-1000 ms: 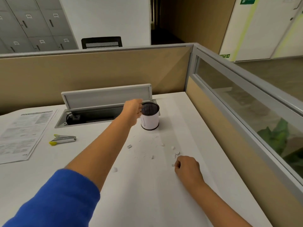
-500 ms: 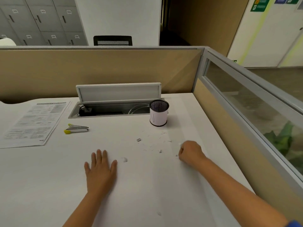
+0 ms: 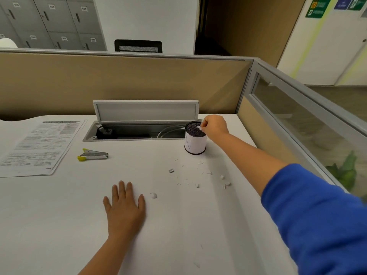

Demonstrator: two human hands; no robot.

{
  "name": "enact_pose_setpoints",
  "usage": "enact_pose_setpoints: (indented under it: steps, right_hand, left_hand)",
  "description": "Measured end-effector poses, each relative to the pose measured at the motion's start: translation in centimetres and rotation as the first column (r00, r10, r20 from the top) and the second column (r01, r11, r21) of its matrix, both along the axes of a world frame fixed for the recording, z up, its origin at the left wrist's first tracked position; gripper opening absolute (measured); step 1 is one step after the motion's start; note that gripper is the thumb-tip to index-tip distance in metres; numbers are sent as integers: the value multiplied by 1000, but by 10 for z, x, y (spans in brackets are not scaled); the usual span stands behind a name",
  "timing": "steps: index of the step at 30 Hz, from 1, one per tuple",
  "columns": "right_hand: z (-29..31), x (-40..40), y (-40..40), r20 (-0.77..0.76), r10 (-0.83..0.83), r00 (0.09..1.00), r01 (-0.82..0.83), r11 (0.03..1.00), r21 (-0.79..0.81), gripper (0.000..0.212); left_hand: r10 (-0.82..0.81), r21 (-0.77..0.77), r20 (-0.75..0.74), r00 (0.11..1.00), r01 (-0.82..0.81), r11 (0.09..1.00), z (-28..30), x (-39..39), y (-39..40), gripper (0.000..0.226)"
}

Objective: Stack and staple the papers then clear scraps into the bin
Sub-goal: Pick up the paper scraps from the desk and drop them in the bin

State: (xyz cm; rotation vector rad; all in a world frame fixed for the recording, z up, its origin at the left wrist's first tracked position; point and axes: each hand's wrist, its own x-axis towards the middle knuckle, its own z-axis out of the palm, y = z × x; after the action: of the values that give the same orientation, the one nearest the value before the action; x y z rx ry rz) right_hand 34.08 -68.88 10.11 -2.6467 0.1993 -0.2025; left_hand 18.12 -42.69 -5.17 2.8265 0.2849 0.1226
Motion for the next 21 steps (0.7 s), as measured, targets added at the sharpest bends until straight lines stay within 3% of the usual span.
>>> enact_pose_setpoints:
  steps: [4, 8, 11, 13, 17, 21]
  right_hand:
    - [-8, 4, -1, -36, 36, 999, -36, 999, -7, 32]
    - [-11, -21, -13, 118, 23, 993, -28, 999, 42, 33]
    - [-24, -56, -30, 189, -80, 979, 57, 990, 126, 29]
    - [-39, -80, -41, 93, -113, 989, 104, 990, 94, 25]
    - [-71, -115, -51, -334, -97, 938, 83, 995, -57, 24]
    - [-91, -138, -42, -312, -66, 948, 60, 998, -28, 29]
  left_hand:
    - [-2, -2, -4, 1000, 2, 1000, -2, 1, 2, 59]
    - [-6, -7, -6, 1000, 6, 1000, -2, 4, 4, 59]
    - [-9, 8, -12, 1000, 9, 1000, -4, 5, 4, 58]
    - [-11, 11, -14, 1000, 12, 1000, -3, 5, 3, 58]
    - [-11, 24, -22, 1000, 11, 1000, -2, 4, 3, 57]
    - [-13, 38, -17, 1000, 13, 999, -2, 4, 3, 55]
